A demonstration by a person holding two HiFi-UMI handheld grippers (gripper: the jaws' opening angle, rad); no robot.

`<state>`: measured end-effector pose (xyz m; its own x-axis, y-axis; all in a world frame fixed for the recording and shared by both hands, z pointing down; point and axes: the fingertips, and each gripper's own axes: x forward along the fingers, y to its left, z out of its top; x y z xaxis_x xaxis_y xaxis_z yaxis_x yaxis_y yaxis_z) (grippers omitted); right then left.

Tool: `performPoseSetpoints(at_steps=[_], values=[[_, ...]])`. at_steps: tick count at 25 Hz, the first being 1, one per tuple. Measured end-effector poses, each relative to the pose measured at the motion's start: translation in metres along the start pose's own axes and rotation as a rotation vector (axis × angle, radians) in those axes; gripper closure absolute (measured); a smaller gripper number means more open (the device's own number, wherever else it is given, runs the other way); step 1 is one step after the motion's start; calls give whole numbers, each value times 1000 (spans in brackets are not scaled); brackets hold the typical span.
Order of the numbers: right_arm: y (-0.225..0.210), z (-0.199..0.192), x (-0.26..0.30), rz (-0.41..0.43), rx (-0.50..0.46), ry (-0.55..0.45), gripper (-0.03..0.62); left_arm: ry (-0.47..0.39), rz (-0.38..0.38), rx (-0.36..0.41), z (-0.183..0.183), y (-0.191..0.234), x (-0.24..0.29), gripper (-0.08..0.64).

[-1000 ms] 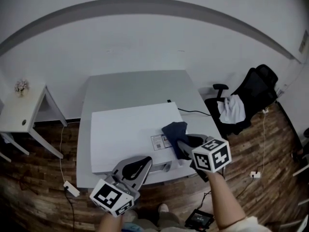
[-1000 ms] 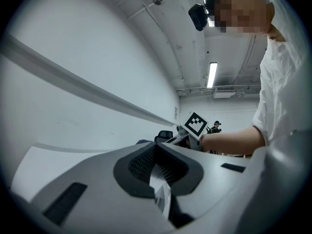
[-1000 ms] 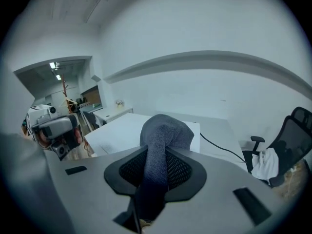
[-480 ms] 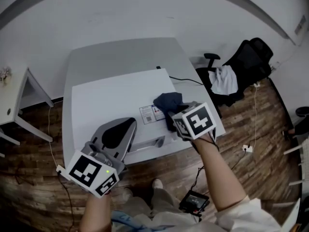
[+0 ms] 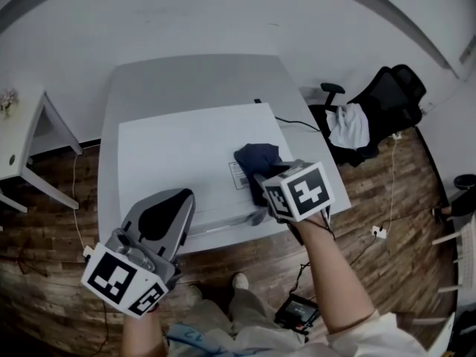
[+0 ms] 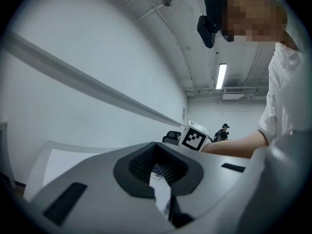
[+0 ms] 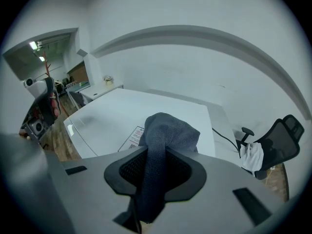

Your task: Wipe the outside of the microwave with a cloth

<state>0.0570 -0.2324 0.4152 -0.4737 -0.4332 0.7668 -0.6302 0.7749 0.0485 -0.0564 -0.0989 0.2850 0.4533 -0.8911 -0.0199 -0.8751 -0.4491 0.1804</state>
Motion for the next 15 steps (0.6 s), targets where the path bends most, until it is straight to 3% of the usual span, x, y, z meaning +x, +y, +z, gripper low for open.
performPoseSetpoints(at_steps=[15], values=[[94,39,32,116,-30,5,494,-48,115,-42,1,53,-57,558]])
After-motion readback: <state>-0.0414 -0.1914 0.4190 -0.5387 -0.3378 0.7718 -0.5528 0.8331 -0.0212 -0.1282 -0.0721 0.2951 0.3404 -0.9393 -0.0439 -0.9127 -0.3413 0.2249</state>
